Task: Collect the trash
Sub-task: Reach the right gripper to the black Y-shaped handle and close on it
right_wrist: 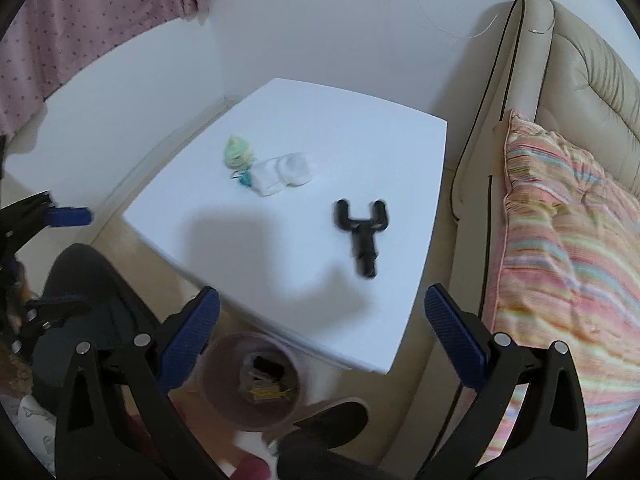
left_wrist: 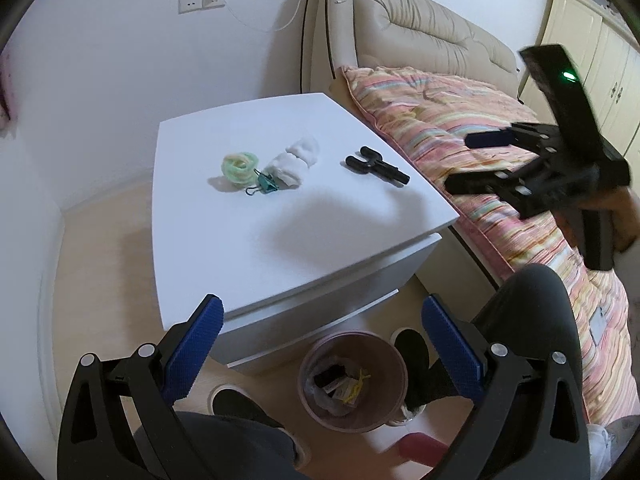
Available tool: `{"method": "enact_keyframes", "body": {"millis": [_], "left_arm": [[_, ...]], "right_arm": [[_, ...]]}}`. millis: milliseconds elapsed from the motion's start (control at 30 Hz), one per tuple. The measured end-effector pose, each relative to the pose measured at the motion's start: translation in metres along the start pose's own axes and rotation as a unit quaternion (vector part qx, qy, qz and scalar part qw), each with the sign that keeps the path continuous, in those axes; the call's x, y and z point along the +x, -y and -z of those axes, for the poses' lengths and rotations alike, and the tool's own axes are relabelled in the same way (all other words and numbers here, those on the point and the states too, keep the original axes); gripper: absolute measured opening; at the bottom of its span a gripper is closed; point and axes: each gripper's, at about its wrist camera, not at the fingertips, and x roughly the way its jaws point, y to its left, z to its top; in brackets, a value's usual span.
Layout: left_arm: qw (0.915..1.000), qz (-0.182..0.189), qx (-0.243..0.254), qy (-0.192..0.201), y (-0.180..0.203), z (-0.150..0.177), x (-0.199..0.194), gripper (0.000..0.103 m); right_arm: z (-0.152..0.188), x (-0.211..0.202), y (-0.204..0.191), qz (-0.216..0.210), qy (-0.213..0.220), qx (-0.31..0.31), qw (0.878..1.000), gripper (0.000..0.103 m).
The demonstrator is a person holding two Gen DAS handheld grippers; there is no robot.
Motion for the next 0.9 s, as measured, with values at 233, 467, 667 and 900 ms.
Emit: {"method": "enact_keyframes", "body": {"millis": [233, 467, 667, 900], "left_arm": [[0.9999, 0.001, -0.011, 0.003, -0.008, -0.001, 0.001, 0.095], [0.9998, 0.000, -0.018, -0.001, -0.016, -0.002, 0.005, 0.095], [0.9997, -0.001, -0.024, -0.004, -0.021, 0.001, 0.007, 0.095], [0.9996, -0.002, -0.028, -0.004, -0.024, 0.001, 0.007, 0.095]], "right_arm": [[-0.029, 0.040, 0.022, 0.013, -0.046, -0.024, 0.999, 0.100], [-0.039, 0.082, 0.032, -0.007, -0.090, -0.029, 0.996, 0.068], [-0.041, 0.100, 0.039, -0.014, -0.100, -0.021, 0.995, 0.045], [-0.041, 0.106, 0.041, -0.013, -0.105, -0.020, 0.994, 0.019]]}}
